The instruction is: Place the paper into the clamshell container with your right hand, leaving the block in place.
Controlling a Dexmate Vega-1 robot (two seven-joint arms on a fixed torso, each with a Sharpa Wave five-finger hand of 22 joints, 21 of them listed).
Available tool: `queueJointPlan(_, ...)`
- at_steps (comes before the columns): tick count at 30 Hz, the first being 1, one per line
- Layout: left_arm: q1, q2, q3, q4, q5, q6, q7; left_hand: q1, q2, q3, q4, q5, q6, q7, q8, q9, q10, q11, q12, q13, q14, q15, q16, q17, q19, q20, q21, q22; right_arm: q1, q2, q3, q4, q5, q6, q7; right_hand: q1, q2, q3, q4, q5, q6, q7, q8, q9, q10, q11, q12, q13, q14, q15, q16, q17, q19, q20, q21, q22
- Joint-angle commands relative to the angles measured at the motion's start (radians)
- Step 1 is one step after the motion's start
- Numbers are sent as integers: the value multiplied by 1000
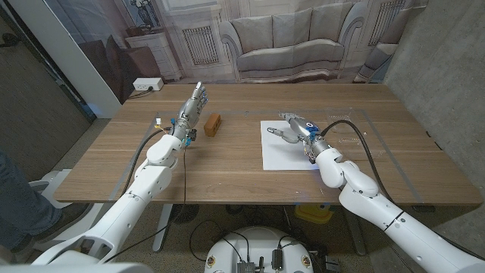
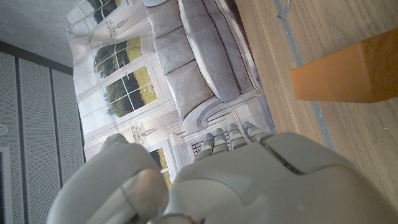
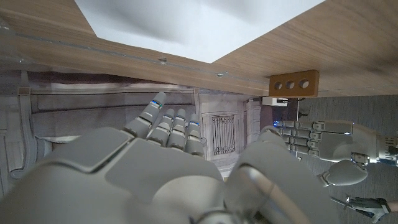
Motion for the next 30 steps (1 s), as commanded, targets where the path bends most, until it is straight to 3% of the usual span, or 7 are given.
queueJointPlan(1, 7, 4, -2, -6, -1, 8, 3, 10, 0, -4, 3, -5, -9, 1, -2, 5, -9, -3, -3, 2, -8, 2, 4, 4, -10, -26, 0, 2, 8, 7, -14, 2, -37, -18, 34, 12, -3, 0, -11, 0, 8, -9, 1, 6, -1, 2, -1, 4, -4, 2, -1, 2, 0, -45, -5, 5)
queueJointPlan(30, 4, 5, 4, -3, 4, 17, -6, 14, 3, -9, 2, -7, -6, 3, -1, 5, -10, -2, -3, 2, -8, 3, 4, 4, -11, -26, 1, 2, 15, 11, -37, -11, -127, -75, 123, 26, -3, 2, -22, 1, 2, -10, -3, 6, -5, 3, -2, 4, -6, 5, 0, 2, 3, -42, -17, 6)
